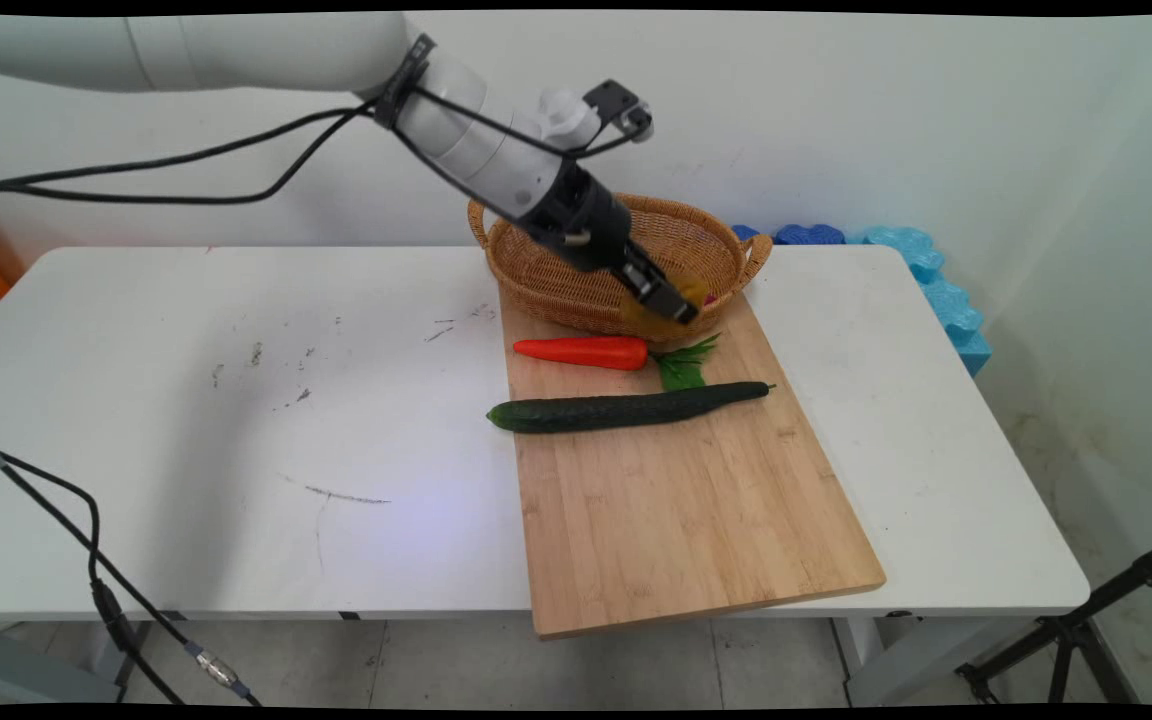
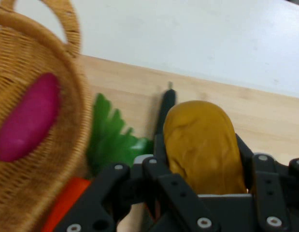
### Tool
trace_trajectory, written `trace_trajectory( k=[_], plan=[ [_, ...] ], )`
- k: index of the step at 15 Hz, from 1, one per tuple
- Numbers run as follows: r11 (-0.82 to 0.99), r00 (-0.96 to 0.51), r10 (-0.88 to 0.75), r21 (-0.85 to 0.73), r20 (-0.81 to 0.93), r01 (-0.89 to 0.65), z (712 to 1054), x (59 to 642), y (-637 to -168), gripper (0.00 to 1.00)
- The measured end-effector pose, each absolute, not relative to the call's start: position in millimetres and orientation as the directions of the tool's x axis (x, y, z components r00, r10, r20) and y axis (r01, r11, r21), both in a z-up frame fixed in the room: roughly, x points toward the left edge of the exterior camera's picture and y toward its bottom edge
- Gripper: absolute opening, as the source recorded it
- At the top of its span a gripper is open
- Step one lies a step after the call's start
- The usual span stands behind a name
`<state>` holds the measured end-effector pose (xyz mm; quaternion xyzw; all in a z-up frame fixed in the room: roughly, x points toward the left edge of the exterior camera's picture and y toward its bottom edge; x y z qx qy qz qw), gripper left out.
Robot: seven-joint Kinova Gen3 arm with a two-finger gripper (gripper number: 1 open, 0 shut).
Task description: Place the picked object on the cutting board
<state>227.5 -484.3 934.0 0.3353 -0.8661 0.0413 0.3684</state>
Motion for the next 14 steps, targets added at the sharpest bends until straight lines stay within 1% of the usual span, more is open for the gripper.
trace_trajectory(
  k=[5, 9, 14],
  plan=[
    [0.795, -0.518, -0.541, 0.202, 0.663, -0.572, 919, 220, -459, 0.00],
    [0.813, -0.535, -0.527, 0.211, 0.660, -0.542, 893, 211, -443, 0.00],
    [0.828, -0.549, -0.513, 0.210, 0.660, -0.521, 859, 200, -435, 0.00]
  ],
)
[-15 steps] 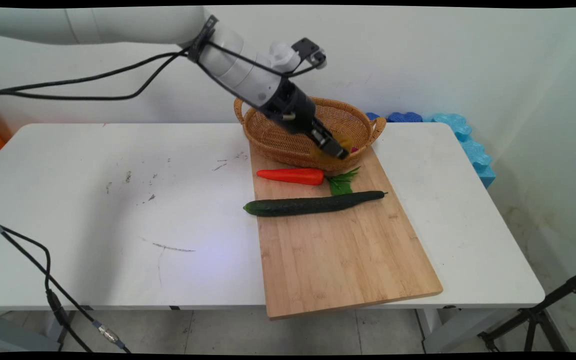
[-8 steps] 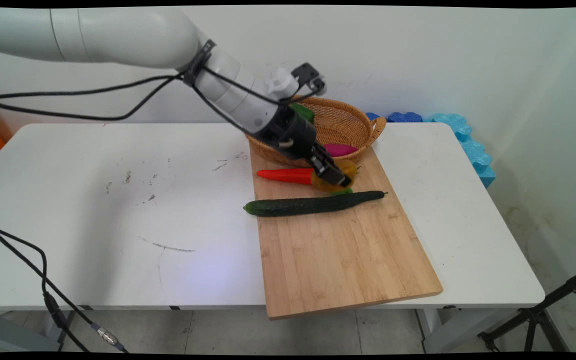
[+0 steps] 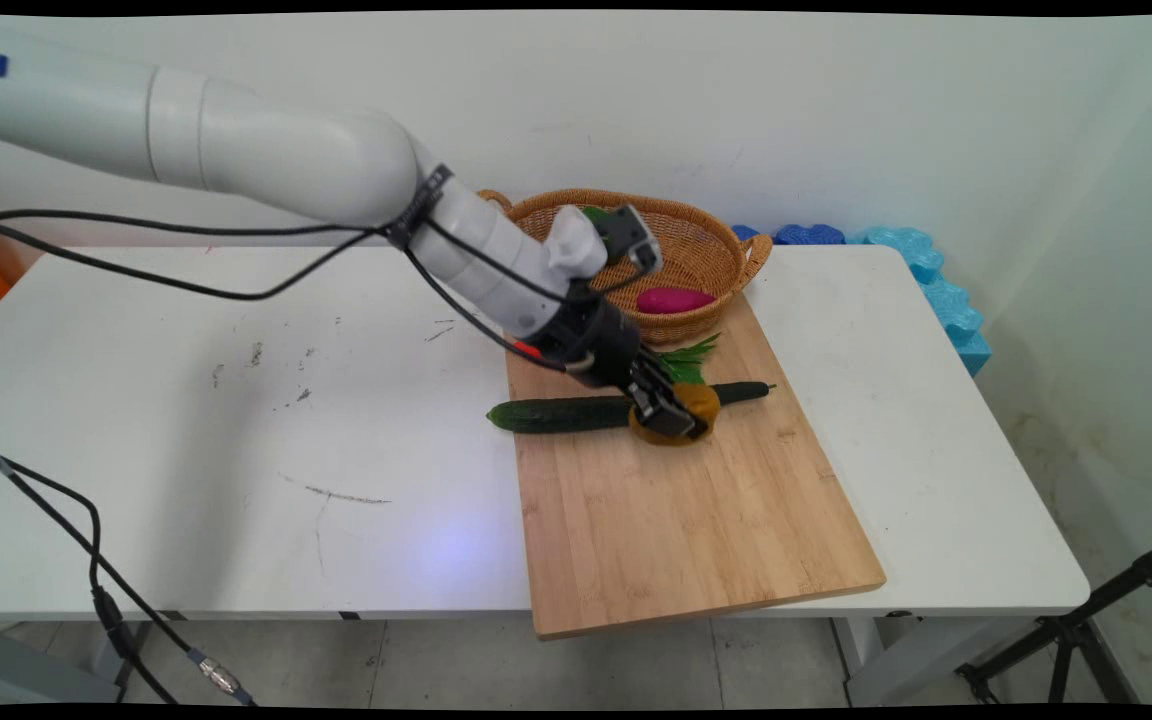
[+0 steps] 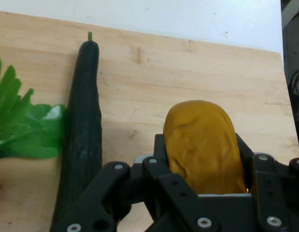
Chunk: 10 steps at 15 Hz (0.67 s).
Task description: Place the picked object on the cutting board
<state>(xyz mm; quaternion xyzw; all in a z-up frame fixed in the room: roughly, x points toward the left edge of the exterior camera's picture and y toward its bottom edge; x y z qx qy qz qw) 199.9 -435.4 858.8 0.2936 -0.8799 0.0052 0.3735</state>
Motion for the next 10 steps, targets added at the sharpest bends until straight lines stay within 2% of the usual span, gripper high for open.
trace_trajectory(
  k=[10],
  plan=[
    [0.839, -0.557, -0.496, 0.201, 0.666, -0.506, 809, 182, -433, 0.00]
  ],
)
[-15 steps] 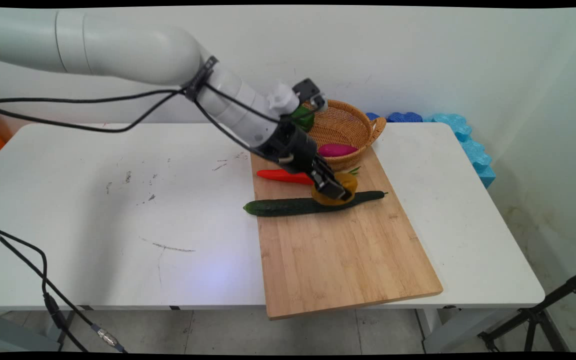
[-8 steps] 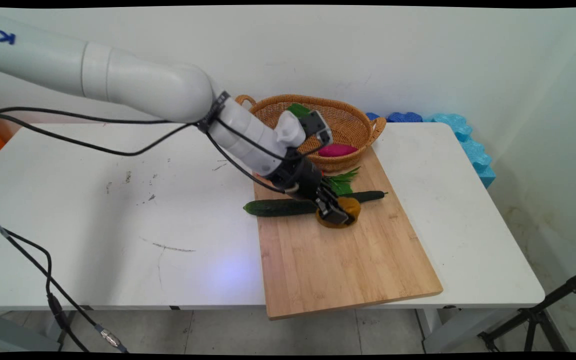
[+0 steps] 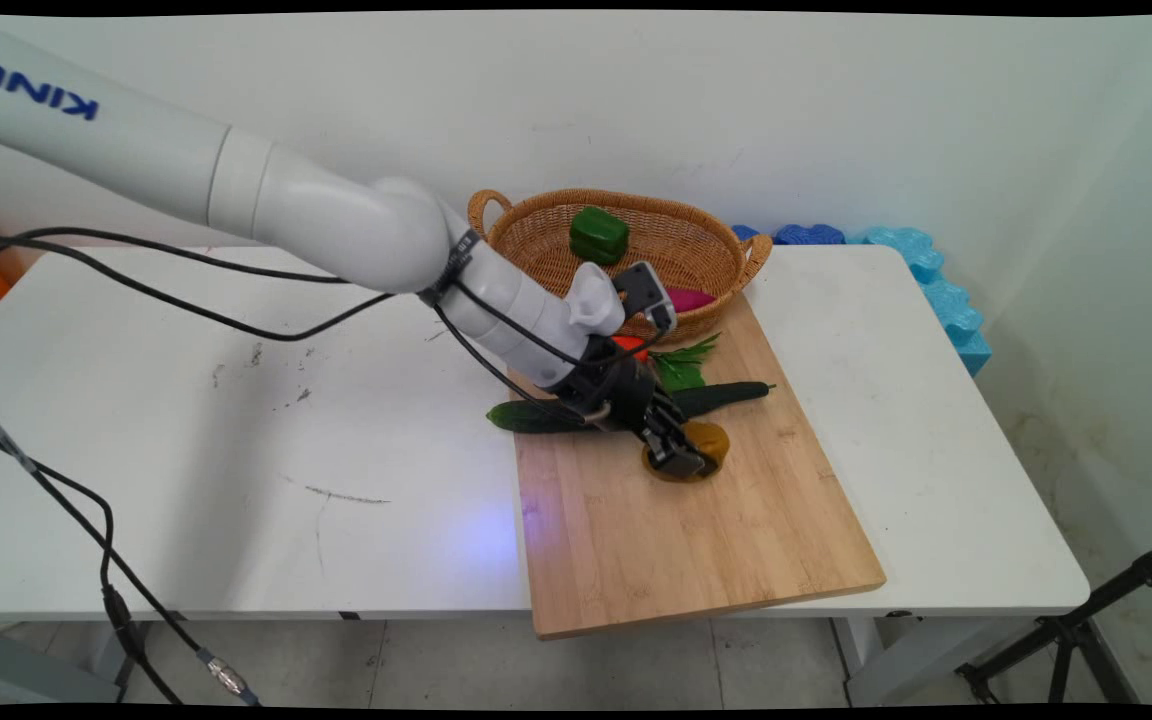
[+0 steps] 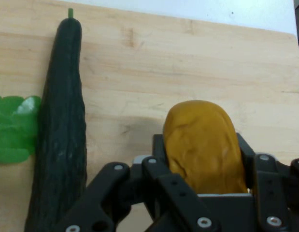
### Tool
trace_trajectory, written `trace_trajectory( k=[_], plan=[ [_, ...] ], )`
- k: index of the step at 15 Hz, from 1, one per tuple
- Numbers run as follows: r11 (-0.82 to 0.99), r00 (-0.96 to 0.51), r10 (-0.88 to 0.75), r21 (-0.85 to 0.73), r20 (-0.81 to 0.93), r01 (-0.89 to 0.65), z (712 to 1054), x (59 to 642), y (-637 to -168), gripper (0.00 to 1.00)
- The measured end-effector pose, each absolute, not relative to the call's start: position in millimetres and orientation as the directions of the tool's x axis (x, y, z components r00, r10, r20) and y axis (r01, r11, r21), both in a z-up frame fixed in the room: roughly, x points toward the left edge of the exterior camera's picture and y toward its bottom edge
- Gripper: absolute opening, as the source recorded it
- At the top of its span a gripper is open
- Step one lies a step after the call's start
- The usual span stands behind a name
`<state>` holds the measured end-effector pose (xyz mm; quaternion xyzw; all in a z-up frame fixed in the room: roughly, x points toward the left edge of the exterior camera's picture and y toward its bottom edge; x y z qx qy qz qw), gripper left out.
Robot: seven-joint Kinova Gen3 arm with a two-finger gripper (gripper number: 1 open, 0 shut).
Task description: Place the picked object on the cutting board
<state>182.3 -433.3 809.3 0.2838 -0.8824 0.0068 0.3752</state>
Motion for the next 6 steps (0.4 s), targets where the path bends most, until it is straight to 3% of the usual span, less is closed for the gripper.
trace_trajectory(
  k=[1, 2, 6],
  plan=[
    [0.840, -0.558, -0.494, 0.199, 0.667, -0.505, 805.8, 181.2, -433.2, 0.00],
    [0.840, -0.559, -0.493, 0.198, 0.667, -0.504, 804.3, 180.6, -433.2, 1.00],
    [0.844, -0.562, -0.486, 0.192, 0.669, -0.501, 795.9, 178.1, -432.4, 1.00]
  ],
)
